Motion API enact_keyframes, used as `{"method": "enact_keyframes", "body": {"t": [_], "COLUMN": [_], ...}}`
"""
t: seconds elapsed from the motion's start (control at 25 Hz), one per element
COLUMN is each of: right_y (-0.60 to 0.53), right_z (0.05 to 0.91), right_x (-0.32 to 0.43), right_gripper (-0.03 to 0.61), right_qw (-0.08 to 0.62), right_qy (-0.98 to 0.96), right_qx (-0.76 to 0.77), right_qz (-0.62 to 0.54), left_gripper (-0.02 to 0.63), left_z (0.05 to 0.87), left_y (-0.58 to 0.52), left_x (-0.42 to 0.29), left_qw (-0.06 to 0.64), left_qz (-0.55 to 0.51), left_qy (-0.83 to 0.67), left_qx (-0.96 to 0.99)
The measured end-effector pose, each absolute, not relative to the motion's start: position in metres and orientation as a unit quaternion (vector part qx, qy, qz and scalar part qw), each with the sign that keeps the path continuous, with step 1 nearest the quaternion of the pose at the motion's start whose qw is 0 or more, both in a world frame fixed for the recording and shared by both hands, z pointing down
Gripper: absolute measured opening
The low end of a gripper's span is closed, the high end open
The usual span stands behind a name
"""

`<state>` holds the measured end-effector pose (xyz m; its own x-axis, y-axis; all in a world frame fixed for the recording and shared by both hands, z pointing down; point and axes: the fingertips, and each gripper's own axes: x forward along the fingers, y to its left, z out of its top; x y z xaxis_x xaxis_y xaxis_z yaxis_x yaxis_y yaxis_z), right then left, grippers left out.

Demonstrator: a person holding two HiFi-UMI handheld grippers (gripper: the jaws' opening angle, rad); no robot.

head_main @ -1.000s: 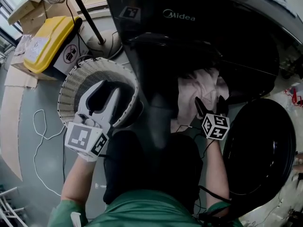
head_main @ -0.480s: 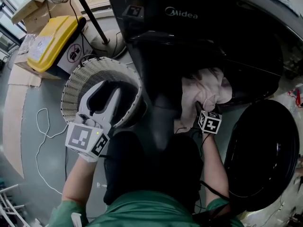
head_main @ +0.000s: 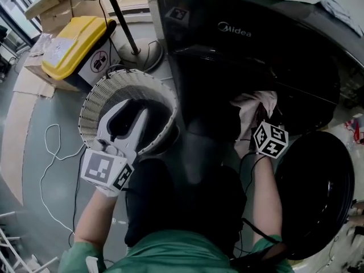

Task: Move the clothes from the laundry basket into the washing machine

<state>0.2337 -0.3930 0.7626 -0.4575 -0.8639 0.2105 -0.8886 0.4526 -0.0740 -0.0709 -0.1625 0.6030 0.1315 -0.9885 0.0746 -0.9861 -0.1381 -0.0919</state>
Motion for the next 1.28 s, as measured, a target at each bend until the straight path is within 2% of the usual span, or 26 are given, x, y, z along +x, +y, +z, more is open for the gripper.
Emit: {"method": "enact_keyframes", "body": {"t": [0.08,0.12,0.16,0.24,0.32,0.4,0.52,0.6,0.8,1.04,1.28], "right_y": [-0.413,-0.422,-0.428,-0.43,-0.42,-0.41,-0.397,-0.384,-0.336,-0.304,-0.296], "right_z": [0.743,0.747,0.762,0.801,0.821,0.821,0.811,0.806,0.829,0.912,0.958], "right_x": [0.224,0.217,0.21,0.199,0.198,0.203,0.218,0.231,0.258,0.243,0.209], "right_gripper": [0.043,0.049,0.076,0.186,0.247,0.272,0.364,0.398,0.413,0.413,0.413], "right_qw": [0.061,0.078,0.109,0.177,0.208,0.203,0.171,0.149,0.141,0.201,0.264], "right_qy": [-0.855,-0.859,-0.863,-0.867,-0.864,-0.861,-0.857,-0.854,-0.846,-0.839,-0.829], "right_qx": [0.512,0.504,0.489,0.454,0.444,0.454,0.473,0.482,0.485,0.451,0.421], "right_qz": [0.057,0.052,0.062,0.103,0.113,0.103,0.111,0.128,0.173,0.229,0.258], "left_gripper": [0.158,0.158,0.158,0.158,0.158,0.158,0.158,0.158,0.158,0.158,0.158], "left_z": [0.602,0.603,0.605,0.608,0.611,0.611,0.61,0.611,0.62,0.632,0.632], "left_y": [-0.156,-0.153,-0.15,-0.145,-0.144,-0.145,-0.152,-0.157,-0.175,-0.189,-0.181], "left_x": [-0.077,-0.08,-0.083,-0.087,-0.089,-0.088,-0.084,-0.081,-0.074,-0.057,-0.069], "left_qw": [0.012,0.011,0.009,0.004,0.001,0.001,0.003,0.002,-0.009,-0.012,-0.015], "left_qz": [-0.059,-0.06,-0.06,-0.063,-0.064,-0.063,-0.061,-0.057,-0.049,-0.055,-0.064], "left_qy": [0.662,0.665,0.668,0.672,0.673,0.671,0.665,0.66,0.648,0.633,0.643], "left_qx": [-0.747,-0.744,-0.742,-0.738,-0.737,-0.738,-0.744,-0.749,-0.76,-0.772,-0.763]}}
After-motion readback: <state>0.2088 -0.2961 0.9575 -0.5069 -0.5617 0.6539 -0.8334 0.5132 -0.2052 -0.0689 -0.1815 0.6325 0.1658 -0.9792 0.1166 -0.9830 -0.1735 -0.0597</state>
